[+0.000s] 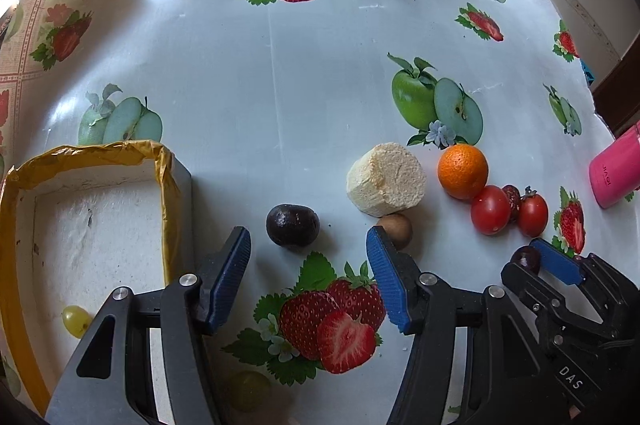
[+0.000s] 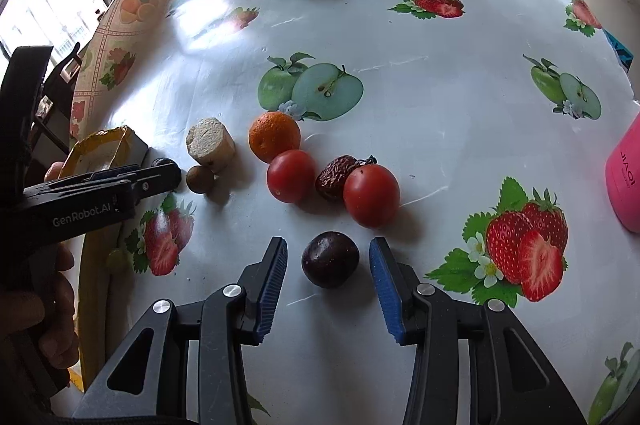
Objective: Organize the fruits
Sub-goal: 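Grasp a dark plum with the left tool while the right tool grasps another dark plum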
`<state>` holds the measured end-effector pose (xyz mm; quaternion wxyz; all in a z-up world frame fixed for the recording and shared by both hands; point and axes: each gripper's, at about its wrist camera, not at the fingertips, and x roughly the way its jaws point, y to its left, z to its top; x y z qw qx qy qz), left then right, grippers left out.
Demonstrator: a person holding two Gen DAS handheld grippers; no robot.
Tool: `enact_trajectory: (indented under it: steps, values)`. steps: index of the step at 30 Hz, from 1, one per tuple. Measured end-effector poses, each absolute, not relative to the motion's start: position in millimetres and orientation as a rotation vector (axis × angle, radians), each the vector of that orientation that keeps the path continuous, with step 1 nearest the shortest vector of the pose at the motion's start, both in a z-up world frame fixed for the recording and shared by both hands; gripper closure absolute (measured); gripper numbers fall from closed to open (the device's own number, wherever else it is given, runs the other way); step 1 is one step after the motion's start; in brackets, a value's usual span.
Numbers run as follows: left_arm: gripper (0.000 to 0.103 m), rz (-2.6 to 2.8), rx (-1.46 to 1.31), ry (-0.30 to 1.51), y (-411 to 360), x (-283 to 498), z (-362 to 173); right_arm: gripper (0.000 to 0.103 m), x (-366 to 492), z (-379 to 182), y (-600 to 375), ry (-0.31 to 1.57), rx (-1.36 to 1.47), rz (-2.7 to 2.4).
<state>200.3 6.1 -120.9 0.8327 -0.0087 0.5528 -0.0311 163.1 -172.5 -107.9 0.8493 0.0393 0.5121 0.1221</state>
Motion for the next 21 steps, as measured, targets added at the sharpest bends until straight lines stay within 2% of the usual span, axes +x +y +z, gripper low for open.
enact_trajectory:
  steps: [3, 5, 6, 9, 21]
  values:
    - [0.046, -0.054, 0.047, 1.157, -2, 201, -126, 0.060, 166, -108, -169, 1.073, 0.060, 0.257]
    - [0.058, -0.063, 0.040, 1.145, -2, 203, -125, 0.066, 167, -109, -166, 1.068, 0.033, 0.254]
    - [0.064, -0.058, 0.044, 1.144, -2, 204, -124, 0.076, 168, -110, -165, 1.068, 0.019, 0.256]
    - [0.079, -0.063, 0.008, 1.143, 6, 202, -120, 0.076, 165, -107, -166, 1.064, 0.027, 0.259]
    - [0.080, -0.159, -0.175, 1.070, 32, 147, -79, 0.076, 128, -81, -174, 1.041, 0.092, 0.312]
